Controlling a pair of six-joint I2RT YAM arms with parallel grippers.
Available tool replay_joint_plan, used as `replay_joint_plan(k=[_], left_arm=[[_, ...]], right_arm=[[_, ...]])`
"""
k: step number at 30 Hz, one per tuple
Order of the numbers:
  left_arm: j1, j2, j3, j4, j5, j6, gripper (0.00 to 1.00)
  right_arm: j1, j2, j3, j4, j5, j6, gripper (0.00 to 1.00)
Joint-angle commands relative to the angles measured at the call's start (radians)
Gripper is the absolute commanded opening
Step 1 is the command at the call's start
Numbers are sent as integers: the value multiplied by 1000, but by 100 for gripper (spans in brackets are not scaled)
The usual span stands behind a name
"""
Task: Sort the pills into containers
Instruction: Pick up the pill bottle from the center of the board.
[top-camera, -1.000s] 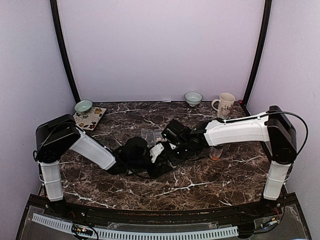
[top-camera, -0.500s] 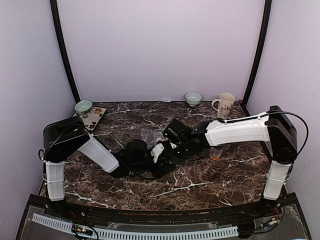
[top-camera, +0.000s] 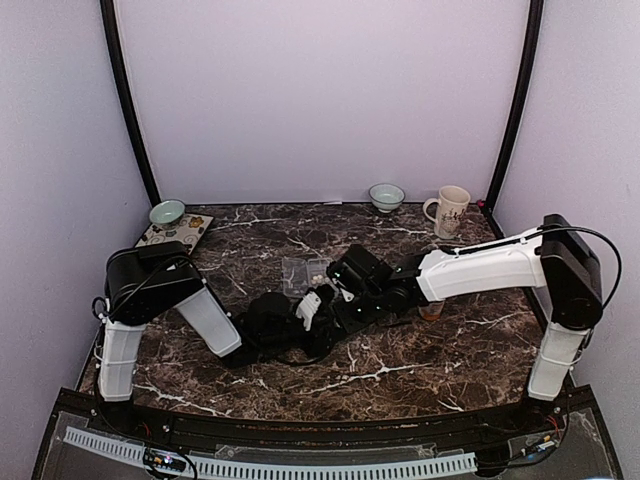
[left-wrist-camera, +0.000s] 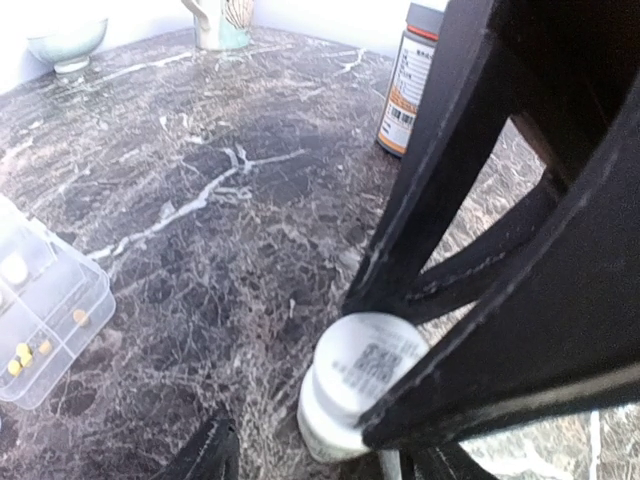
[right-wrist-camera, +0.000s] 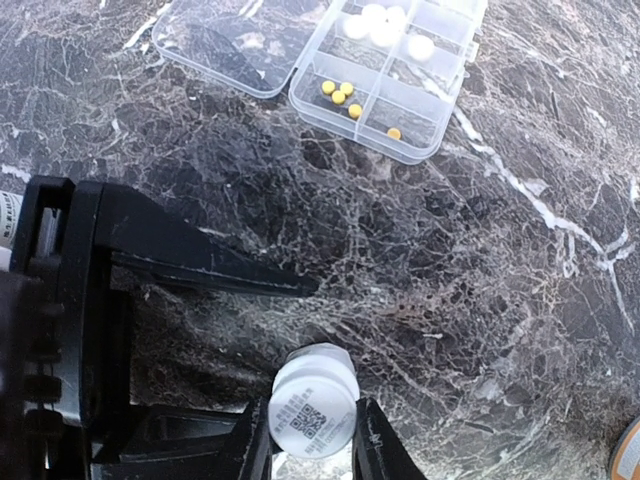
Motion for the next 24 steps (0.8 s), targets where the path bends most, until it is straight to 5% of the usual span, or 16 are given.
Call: replay_joint_plan(k=[1, 10, 24], left_arm=[[-6, 39, -14, 88, -11, -23, 56], [-13, 83, -17, 168, 8, -40, 55], [-18, 115, -38, 226, 45, -47, 29]], right_arm=[[19, 18, -71, -7, -41, 20, 26], [25, 26, -113, 41, -32, 34, 26], [27, 35, -119, 60, -10, 43, 26]])
